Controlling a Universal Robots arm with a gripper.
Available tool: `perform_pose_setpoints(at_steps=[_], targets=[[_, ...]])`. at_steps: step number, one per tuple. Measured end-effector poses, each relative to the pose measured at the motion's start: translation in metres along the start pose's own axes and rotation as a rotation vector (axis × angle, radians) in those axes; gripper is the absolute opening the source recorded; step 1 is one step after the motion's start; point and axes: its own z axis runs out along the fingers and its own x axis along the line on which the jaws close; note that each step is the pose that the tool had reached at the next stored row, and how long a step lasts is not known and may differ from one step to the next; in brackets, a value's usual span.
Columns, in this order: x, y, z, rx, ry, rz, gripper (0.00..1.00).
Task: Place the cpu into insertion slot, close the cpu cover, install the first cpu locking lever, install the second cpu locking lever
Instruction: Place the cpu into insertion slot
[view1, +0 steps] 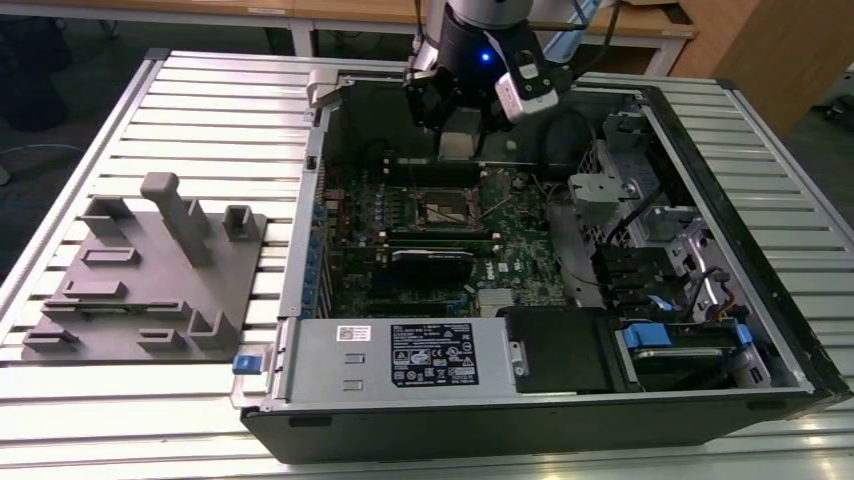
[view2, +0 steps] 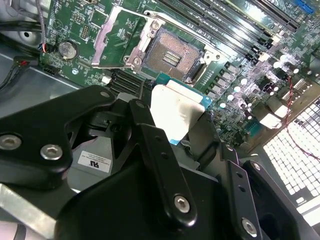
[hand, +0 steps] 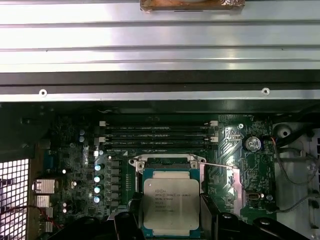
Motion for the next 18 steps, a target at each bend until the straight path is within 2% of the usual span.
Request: perform_pose_setpoints(at_steps=[9,18], targets=[[-0.0002,-0.0046,0.0035,-0.0005,-0.0002,0.0,0.54],[-0.0003,-0.0056,0.0105,-0.0002,0.0,-0.001,0.54]])
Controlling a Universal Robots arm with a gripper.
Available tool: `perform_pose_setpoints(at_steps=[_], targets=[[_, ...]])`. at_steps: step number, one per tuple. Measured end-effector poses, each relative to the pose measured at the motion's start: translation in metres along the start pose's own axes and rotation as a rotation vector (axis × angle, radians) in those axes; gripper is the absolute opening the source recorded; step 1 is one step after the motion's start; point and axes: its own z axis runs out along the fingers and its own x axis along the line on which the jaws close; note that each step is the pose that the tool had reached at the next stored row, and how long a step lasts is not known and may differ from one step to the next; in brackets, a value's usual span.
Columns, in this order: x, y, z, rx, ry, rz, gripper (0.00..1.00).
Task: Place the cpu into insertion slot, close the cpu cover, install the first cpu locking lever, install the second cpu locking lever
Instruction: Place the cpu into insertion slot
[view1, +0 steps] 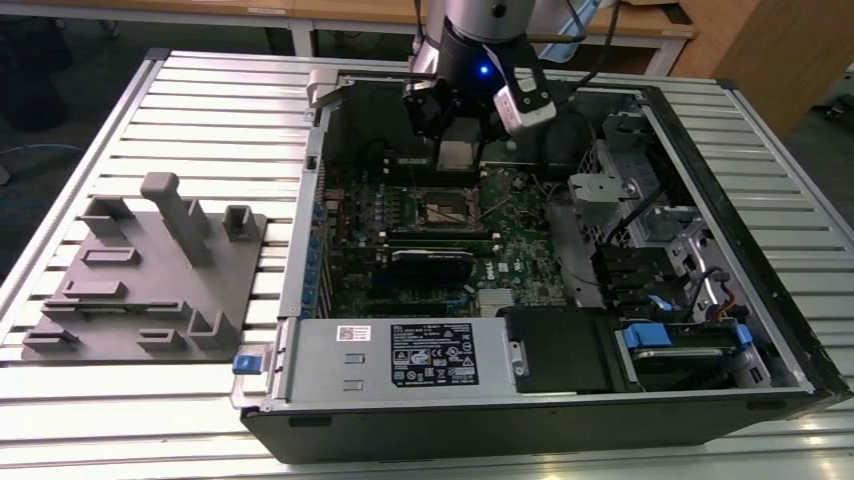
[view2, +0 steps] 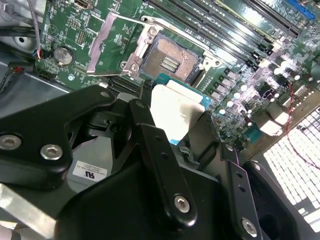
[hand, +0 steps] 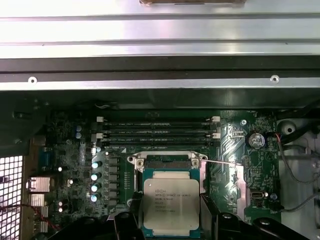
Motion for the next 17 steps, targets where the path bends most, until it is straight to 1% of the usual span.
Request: perform_pose_setpoints(at_steps=[2,17], targets=[[0.0,-0.0002,0.0019,-0.0001,0.0,0.0,0.54],[-0.0001,-0.0003,0.0034,0.0001,0.0001,0.0,0.54]])
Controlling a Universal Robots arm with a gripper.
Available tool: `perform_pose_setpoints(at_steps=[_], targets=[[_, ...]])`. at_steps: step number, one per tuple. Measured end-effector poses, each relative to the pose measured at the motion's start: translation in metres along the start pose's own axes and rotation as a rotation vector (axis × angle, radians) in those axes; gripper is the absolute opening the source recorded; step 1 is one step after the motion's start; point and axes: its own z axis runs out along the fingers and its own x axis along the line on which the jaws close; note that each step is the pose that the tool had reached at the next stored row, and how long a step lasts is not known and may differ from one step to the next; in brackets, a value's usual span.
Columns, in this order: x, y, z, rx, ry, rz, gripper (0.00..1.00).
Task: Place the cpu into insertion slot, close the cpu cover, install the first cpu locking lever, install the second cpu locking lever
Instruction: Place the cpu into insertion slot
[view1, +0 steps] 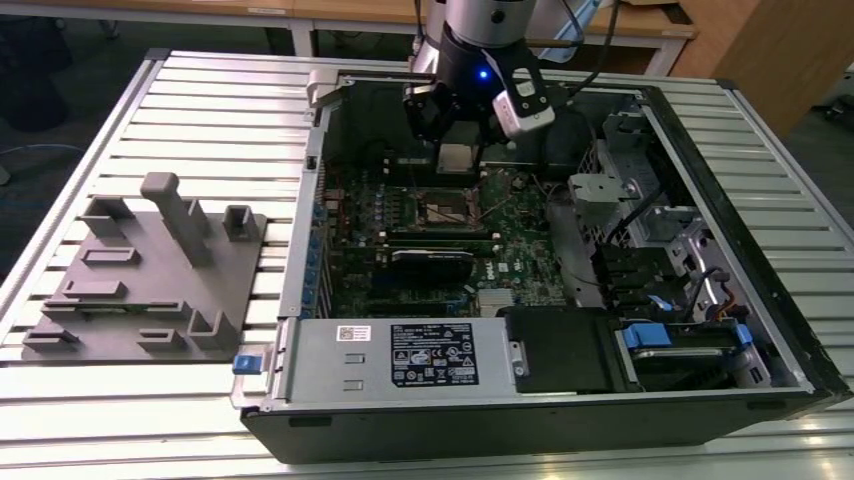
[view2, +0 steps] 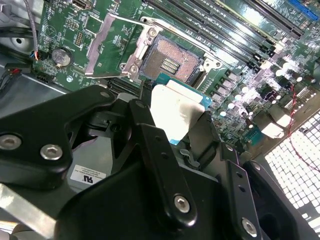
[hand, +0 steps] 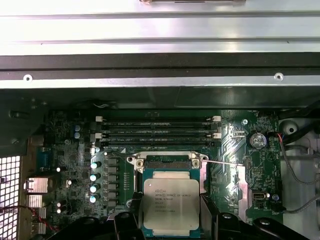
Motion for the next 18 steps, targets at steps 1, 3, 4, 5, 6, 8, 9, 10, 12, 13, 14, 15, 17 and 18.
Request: perform_pose_setpoints(at_steps=[1,3,4,5,6,8,9,10,12,13,14,15,17,18], targets=[[0.0,0.0,0.0001,-0.0001,0.0,0.0,0.54],[0.0,0.0,0.0001,-0.0001,-0.0001,0.0,0.54],[0.0,0.0,0.0001,-0.0001,-0.0001,0.0,0.54],[0.0,0.0,0.0001,-0.0001,0.0,0.0,0.54],[0.0,0.0,0.0001,-0.0001,0.0,0.0,0.54],[0.0,0.0,0.0001,0.0,0.0,0.0,0.54],[0.0,0.0,0.0002,-0.0001,0.0,0.0,0.54],[0.0,0.0,0.0002,-0.0001,0.0,0.001,0.54],[0.0,0.0,0.0002,-0.0002,-0.0004,0.004,0.54],[0.0,0.0,0.0002,-0.0003,-0.0007,0.007,0.54],[0.0,0.0,0.0002,-0.0004,-0.001,0.01,0.54],[0.0,0.0,0.0002,-0.0004,-0.0011,0.011,0.54],[0.0,0.0,0.0002,-0.0003,-0.0011,0.012,0.54],[0.0,0.0,0.0002,-0.0003,-0.0011,0.012,0.54]])
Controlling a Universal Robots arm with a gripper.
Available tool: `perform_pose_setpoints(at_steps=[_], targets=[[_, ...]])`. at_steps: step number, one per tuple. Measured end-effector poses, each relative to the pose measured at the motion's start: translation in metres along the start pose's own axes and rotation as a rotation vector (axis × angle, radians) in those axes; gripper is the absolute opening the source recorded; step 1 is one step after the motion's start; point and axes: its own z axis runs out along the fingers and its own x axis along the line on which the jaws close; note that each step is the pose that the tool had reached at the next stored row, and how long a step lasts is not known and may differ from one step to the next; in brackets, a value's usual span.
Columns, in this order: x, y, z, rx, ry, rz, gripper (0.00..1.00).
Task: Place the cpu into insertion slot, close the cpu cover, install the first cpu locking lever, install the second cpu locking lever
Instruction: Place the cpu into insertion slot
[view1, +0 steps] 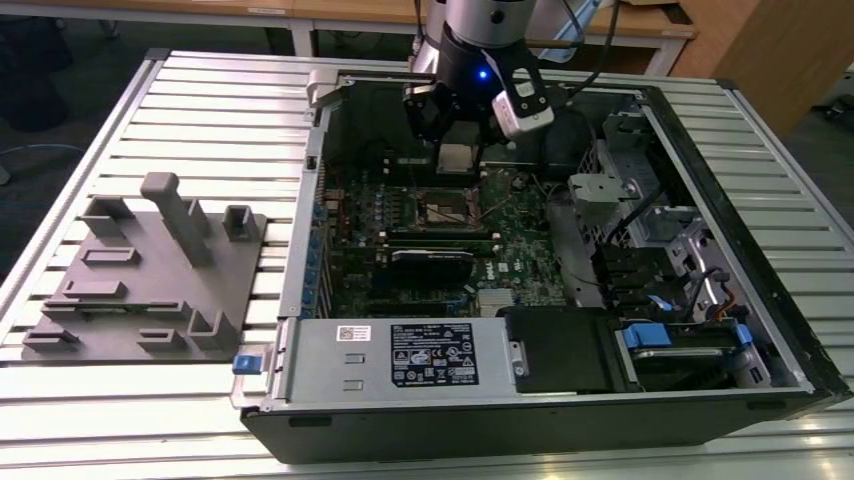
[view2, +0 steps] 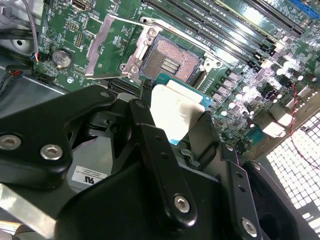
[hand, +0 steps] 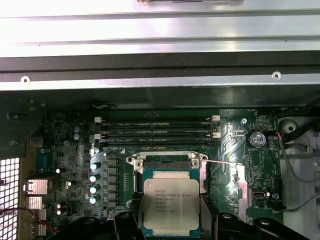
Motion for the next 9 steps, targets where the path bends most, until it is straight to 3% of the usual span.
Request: perform_pose_setpoints(at_steps=[9], targets=[[0.0,0.0,0.0001,-0.0005,-0.0021,0.023,0.54]])
